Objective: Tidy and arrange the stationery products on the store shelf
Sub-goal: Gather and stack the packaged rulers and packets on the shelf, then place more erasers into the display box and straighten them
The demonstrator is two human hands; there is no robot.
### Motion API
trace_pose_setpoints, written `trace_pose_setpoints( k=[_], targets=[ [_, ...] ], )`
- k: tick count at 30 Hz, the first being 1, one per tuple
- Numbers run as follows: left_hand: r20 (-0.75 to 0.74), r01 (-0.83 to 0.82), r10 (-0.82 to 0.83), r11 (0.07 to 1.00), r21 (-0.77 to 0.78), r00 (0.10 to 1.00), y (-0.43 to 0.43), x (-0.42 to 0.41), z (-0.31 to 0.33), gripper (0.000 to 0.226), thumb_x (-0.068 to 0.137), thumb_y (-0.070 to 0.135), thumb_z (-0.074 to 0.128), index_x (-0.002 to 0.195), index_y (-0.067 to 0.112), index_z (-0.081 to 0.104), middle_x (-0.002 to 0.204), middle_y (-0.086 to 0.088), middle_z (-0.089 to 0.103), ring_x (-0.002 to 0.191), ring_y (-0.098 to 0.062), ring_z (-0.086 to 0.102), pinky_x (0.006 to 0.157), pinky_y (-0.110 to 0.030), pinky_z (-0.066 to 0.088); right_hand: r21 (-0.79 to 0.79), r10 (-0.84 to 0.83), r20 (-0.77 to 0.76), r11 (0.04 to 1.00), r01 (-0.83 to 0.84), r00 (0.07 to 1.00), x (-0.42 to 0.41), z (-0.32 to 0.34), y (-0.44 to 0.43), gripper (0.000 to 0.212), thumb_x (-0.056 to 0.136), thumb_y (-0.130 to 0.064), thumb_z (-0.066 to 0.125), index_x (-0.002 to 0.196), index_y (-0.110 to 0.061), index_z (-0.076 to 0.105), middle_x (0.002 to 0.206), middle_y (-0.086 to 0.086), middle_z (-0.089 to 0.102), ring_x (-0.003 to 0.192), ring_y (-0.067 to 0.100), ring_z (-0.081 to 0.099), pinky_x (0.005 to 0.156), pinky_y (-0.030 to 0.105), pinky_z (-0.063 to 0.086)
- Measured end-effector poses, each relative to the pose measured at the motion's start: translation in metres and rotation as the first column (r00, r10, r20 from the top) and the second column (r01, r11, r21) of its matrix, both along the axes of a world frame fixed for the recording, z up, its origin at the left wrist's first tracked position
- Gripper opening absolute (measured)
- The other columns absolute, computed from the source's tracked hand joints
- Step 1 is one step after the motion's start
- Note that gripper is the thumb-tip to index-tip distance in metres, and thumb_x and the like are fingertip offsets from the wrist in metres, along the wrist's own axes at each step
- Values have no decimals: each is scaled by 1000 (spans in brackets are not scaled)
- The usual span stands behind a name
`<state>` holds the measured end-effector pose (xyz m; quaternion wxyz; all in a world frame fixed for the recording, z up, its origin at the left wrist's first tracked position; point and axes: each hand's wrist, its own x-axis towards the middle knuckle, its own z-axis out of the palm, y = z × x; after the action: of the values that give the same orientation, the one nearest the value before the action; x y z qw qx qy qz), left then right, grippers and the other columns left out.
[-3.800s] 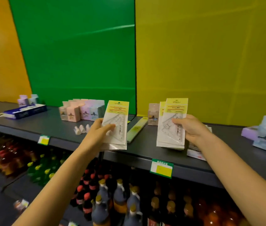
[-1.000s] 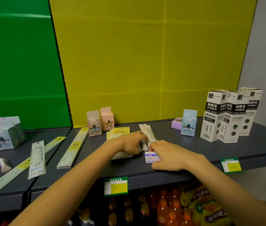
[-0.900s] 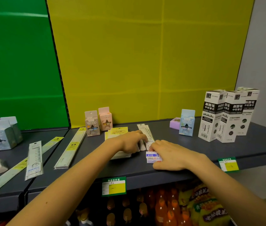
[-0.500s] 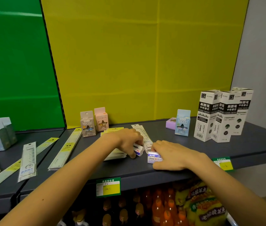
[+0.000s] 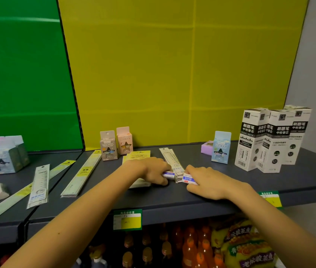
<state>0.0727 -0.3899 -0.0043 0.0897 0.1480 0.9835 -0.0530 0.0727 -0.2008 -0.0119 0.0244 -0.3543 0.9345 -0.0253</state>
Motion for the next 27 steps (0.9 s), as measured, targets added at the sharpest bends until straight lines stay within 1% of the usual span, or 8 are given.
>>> trace_pose_setpoints(
  k=[4, 6, 8, 10, 13, 19, 21, 27],
  targets=[
    [-53, -10, 22, 978, 207, 998, -4, 11, 16, 9, 89, 23, 50, 84, 16, 46, 80, -3, 51, 76, -19, 48, 69, -31, 36, -55, 33, 39, 998, -31, 999, -5, 7, 1, 19, 93, -33, 41, 104, -17, 38, 116, 15, 54, 86, 24, 43, 74, 36, 39],
    [-83, -33, 65, 941, 337, 994, -11, 21, 32, 17, 90, 17, 50, 75, 19, 43, 70, 4, 46, 65, -13, 44, 62, -29, 34, -92, 70, 41, 994, -66, 997, -8, 12, -3, 21, 94, -33, 42, 106, -16, 39, 110, 15, 53, 88, 26, 47, 73, 35, 38],
    [-97, -70, 128, 885, 461, 987, -24, 34, 47, 13, 90, 14, 51, 79, 15, 46, 69, 4, 49, 63, -12, 47, 61, -27, 40, -174, 118, 37, 979, -110, 992, -12, 18, -12, 24, 93, -37, 44, 107, -18, 41, 105, 11, 55, 92, 26, 53, 71, 32, 37],
    [-127, -101, 199, 838, 536, 972, -43, 50, 57, 7, 91, 16, 52, 85, 15, 48, 71, 3, 52, 61, -11, 50, 58, -24, 43, -285, 176, 47, 946, -156, 983, -13, 25, -26, 25, 92, -44, 46, 100, -22, 41, 95, 4, 56, 83, 18, 55, 64, 28, 38],
    [-175, -175, 336, 788, 590, 925, -75, 84, 65, 9, 91, 17, 53, 83, 19, 50, 67, 1, 53, 51, -6, 49, 46, -17, 42, -390, 268, 71, 894, -221, 961, -12, 33, -54, 27, 90, -49, 45, 97, -23, 41, 90, 0, 52, 70, 8, 47, 56, 23, 34],
    [-160, -396, 663, 604, 691, 732, -145, 191, 49, 16, 92, 20, 52, 77, 14, 54, 65, -3, 58, 39, -4, 52, 41, -16, 45, -518, 486, 100, 771, -372, 868, 9, 36, -139, 21, 93, -40, 46, 88, -19, 46, 87, 7, 56, 78, 22, 52, 61, 29, 36],
    [-123, -462, 741, 531, 710, 660, -166, 234, 41, 18, 92, 21, 52, 76, 13, 54, 65, -5, 60, 39, -8, 55, 41, -18, 46, -515, 549, 97, 741, -430, 830, 26, 36, -172, 24, 93, -39, 46, 84, -16, 47, 84, 11, 58, 77, 24, 53, 63, 31, 36],
    [-104, -613, 915, 342, 712, 390, -221, 361, 20, 32, 90, 28, 54, 80, -1, 58, 59, -5, 61, 44, -19, 52, 41, -24, 43, -443, 697, 103, 671, -595, 710, 94, 35, -264, 27, 94, -37, 44, 72, -22, 40, 76, 1, 53, 71, 19, 46, 57, 29, 29]
  ],
)
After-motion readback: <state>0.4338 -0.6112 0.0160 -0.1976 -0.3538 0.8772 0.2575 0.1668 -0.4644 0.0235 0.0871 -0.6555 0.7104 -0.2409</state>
